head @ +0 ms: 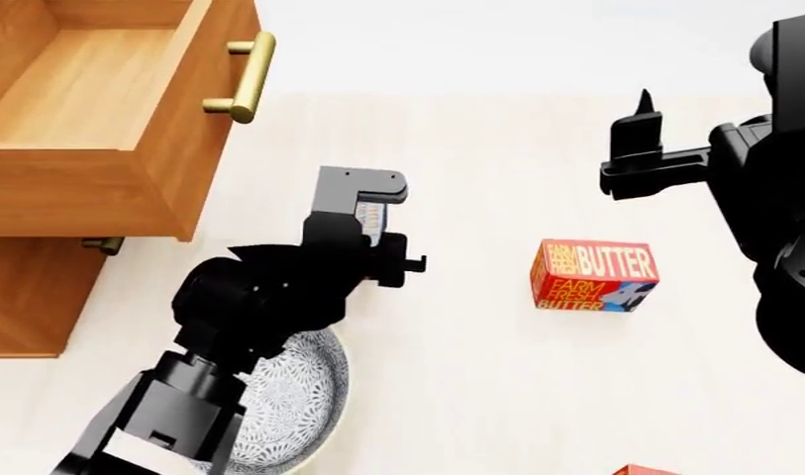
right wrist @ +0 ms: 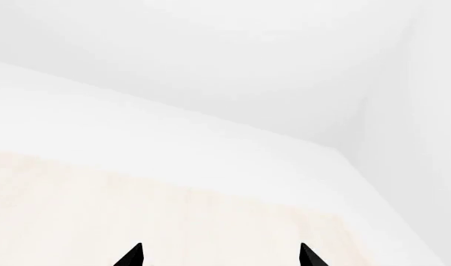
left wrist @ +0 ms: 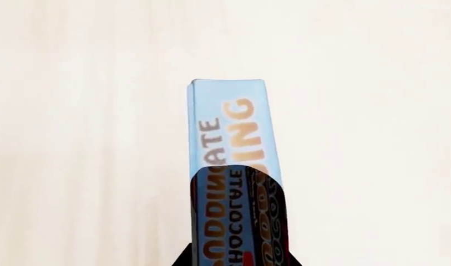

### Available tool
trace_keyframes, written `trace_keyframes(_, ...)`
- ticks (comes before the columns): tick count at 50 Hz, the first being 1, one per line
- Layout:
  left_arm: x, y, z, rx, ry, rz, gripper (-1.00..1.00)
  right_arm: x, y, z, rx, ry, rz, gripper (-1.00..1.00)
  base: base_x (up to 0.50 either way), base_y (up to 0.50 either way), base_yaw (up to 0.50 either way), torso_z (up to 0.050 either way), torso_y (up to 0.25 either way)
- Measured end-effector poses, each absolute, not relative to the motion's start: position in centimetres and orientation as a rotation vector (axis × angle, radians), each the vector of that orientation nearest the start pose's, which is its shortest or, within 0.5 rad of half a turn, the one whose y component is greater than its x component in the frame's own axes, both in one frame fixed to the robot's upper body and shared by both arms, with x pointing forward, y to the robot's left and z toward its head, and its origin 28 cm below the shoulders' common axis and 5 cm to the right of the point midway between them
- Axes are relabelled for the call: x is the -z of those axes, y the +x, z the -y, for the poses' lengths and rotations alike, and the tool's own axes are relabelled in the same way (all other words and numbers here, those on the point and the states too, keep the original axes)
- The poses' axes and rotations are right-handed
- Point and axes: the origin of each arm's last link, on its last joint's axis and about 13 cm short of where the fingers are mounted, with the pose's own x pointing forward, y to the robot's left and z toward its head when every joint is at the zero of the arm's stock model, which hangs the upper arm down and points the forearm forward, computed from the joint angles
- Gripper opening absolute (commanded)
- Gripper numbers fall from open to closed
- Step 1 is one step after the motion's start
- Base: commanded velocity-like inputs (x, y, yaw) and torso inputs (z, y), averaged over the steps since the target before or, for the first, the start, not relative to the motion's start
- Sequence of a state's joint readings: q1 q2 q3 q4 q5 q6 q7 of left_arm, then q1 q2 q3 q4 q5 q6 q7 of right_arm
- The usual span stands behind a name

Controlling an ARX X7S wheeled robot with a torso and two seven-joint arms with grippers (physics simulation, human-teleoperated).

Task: Put the chocolate pudding in the top drawer of the cabinet and close it.

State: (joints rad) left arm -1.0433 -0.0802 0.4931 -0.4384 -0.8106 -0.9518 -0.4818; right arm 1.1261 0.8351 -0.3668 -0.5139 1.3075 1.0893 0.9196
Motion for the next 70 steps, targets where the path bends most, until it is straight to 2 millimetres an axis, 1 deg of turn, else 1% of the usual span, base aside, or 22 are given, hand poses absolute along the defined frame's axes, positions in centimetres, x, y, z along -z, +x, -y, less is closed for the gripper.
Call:
trace_keyframes(11,-20.2,34.3,-12.7,0.225,0.003,-0.423,-1.0,-29.7,23.8,15.2,0.133,-0.288,0.105,1.0,0.0,0.0,0.0,0.0,0.0)
trace_keyframes(32,-26.0,29.9,-11.4,0.361,0.039,-0.217,-1.0,-30.2,23.3,15.3,0.134,-0.278,0.119,1.0,0.0,0.0,0.0,0.0,0.01)
trace_keyframes(42,-27.6,28.3,-11.1,0.399,0.059,-0.165,-1.0,-30.5,22.7,15.5,0.14,-0.273,0.132,1.0,0.0,0.0,0.0,-0.007,0.245)
trace_keyframes(55,-28.9,27.1,-11.0,0.427,0.075,-0.126,-1.0,-30.9,22.0,15.6,0.15,-0.275,0.143,1.0,0.0,0.0,0.0,-0.008,0.25)
trace_keyframes(63,-30.3,26.8,-11.3,0.426,0.068,-0.096,-1.0,-31.2,21.6,15.6,0.153,-0.276,0.152,1.0,0.0,0.0,0.0,-0.008,0.25)
trace_keyframes(70,-32.1,27.1,-11.9,0.394,0.06,-0.063,-1.0,-31.2,21.4,15.7,0.156,-0.276,0.155,1.0,0.0,0.0,0.0,-0.008,0.25)
